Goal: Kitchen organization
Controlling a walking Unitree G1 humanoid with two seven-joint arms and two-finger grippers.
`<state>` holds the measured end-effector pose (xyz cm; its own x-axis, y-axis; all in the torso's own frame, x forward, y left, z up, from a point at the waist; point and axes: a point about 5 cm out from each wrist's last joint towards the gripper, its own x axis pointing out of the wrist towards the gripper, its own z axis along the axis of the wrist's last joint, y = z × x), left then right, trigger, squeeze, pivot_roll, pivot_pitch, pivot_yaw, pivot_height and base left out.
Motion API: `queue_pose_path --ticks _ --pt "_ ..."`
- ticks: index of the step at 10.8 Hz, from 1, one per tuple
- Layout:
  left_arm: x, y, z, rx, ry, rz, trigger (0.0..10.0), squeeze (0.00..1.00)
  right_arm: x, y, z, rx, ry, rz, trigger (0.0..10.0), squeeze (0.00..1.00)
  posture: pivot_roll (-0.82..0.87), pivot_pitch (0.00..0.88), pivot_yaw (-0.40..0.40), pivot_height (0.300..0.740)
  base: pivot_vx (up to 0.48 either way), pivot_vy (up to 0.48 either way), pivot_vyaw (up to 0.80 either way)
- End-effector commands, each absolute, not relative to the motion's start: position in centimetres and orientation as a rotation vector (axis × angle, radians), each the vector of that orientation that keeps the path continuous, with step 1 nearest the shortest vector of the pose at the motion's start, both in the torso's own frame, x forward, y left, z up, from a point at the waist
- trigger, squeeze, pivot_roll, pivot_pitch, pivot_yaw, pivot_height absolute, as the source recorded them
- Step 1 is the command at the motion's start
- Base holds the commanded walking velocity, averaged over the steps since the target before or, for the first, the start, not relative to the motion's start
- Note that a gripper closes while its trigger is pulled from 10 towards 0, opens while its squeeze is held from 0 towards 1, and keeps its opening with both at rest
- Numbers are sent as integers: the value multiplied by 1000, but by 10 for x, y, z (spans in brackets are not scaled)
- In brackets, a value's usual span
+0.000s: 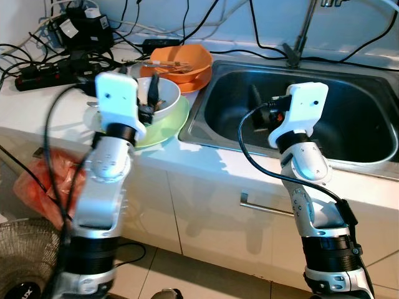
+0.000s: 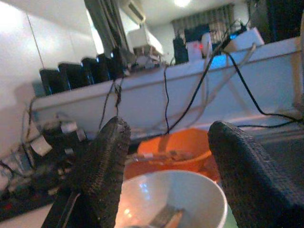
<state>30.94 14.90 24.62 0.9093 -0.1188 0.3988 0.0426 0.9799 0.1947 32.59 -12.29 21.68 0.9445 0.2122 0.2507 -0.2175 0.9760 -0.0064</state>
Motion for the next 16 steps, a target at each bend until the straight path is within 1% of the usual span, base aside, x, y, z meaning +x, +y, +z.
queue_pose_path --ticks 1,2,4,6,7,9,11,13,15,16 --pt "306 154 244 197 -414 -81 10000 0 327 -120 215 35 -223 269 10000 0 11 68 26 740 0 0 0" --pt "301 162 230 194 -355 -61 10000 0 327 -123 206 20 -156 329 10000 0 11 68 26 740 0 0 0" --pt "285 167 216 214 -327 -72 10000 0 323 -128 195 -20 -98 379 10000 0 17 77 25 740 0 0 0" --pt "273 172 208 255 -324 -98 10000 0 321 -126 191 -65 -84 385 10000 0 21 81 24 740 0 0 0" --pt "270 174 207 283 -334 -100 10000 0 323 -128 185 -50 -57 345 10000 0 27 87 18 740 0 0 0" --pt "267 172 210 287 -349 -95 10000 0 325 -130 180 -15 -31 287 10000 0 29 87 18 740 0 0 0" --pt "269 170 218 281 -379 -97 10000 0 322 -128 179 -48 -7 317 10000 0 27 89 20 740 0 0 0" --pt "272 169 228 275 -404 -91 10000 0 319 -127 178 -8 -18 324 10000 0 28 89 20 740 0 0 0" --pt "270 168 240 302 -448 -79 10000 0 316 -123 180 -8 -31 385 10000 0 32 86 21 740 0 0 0" --pt "268 173 231 318 -420 -70 10000 0 316 -122 182 -16 -41 402 10000 0 35 85 23 740 0 0 800"
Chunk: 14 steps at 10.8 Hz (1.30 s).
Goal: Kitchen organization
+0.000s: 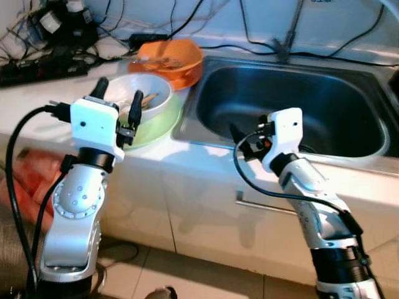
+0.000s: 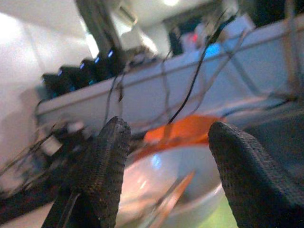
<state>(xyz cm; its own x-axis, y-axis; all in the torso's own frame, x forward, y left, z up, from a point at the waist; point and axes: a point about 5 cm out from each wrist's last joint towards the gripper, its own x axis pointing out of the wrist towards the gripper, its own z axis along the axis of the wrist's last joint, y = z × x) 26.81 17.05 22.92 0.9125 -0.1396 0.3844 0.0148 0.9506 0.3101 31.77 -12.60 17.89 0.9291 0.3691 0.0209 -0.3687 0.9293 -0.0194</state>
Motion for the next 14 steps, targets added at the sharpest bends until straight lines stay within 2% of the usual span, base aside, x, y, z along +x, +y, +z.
queue_pose_path --ticks 1,5,10,14 --pt "267 175 227 323 -404 -66 10000 0 317 -123 183 -10 -42 393 10000 0 35 85 24 740 0 0 800" --pt "263 186 202 317 -308 8 10000 0 318 -119 184 1 -59 380 10000 0 39 70 29 740 0 0 133" --pt "283 182 190 240 -243 -65 10000 0 318 -111 187 9 -71 397 10000 0 35 56 30 740 0 0 0" --pt "297 180 195 173 -259 -28 10000 0 315 -110 187 -6 -84 395 10000 0 26 70 35 740 0 0 0"
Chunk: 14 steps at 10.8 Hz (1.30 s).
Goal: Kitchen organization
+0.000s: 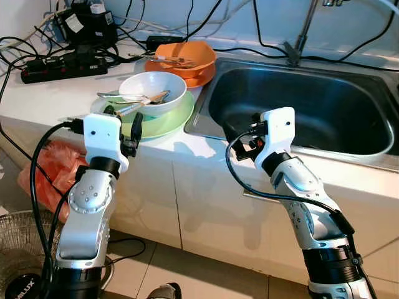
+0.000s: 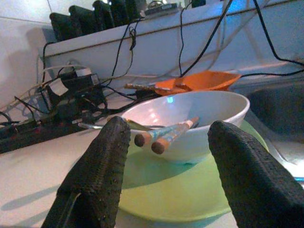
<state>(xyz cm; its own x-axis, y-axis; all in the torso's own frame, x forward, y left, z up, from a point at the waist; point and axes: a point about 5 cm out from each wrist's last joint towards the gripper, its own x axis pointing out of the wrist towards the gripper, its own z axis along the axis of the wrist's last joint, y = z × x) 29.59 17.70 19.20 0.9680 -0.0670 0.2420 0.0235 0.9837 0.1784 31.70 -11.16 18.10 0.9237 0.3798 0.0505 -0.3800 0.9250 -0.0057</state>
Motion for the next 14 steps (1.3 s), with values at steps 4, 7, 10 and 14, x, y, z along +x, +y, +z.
queue_pose_path --ticks 4,7,10,14 --pt "300 176 212 159 -332 -22 10000 0 314 -110 190 1 -118 389 10000 0 27 82 34 740 0 0 0" --pt "305 175 219 134 -343 -22 10000 0 313 -111 192 -5 -135 383 10000 0 22 84 38 740 309 0 0" --pt "304 172 221 150 -358 -24 10000 0 313 -112 192 -25 -146 371 10000 0 21 89 34 740 0 0 0" --pt "303 168 230 144 -395 -29 10000 0 314 -112 208 -15 -221 359 10000 0 22 88 31 740 0 0 0"
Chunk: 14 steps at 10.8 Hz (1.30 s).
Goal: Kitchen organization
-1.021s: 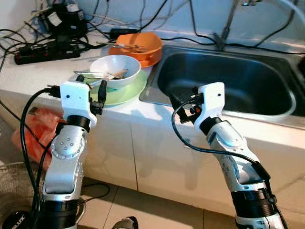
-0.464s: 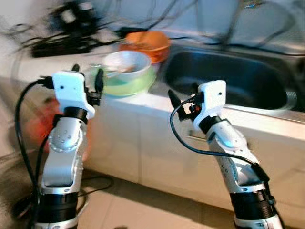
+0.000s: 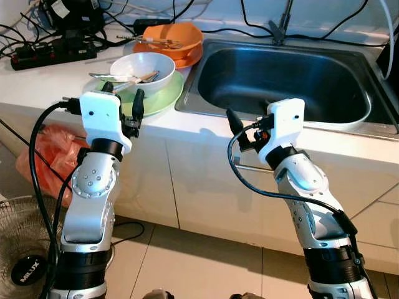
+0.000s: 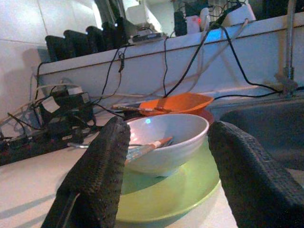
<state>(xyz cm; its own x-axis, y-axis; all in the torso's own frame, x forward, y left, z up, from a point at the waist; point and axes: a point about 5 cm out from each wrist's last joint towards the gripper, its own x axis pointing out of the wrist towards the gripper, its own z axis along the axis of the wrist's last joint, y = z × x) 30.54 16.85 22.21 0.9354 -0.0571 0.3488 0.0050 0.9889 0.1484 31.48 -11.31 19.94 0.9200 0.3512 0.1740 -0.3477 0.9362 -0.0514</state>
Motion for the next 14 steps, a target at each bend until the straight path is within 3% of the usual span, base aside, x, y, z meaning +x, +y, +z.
queue_pose_path --ticks 1,4,10,14 --pt "303 171 242 147 -432 -10 10000 0 312 -111 214 -7 -250 374 10000 0 21 85 32 740 379 0 0" --pt "301 172 265 161 -510 5 10000 0 308 -109 233 -1 -338 395 10000 0 23 77 32 740 409 0 0" --pt "301 168 265 154 -500 -17 10000 0 307 -109 235 -1 -354 392 10000 0 23 75 36 740 429 0 0" --pt "300 168 263 157 -499 -20 10000 0 306 -109 231 -10 -338 394 10000 0 23 85 31 740 0 0 0"
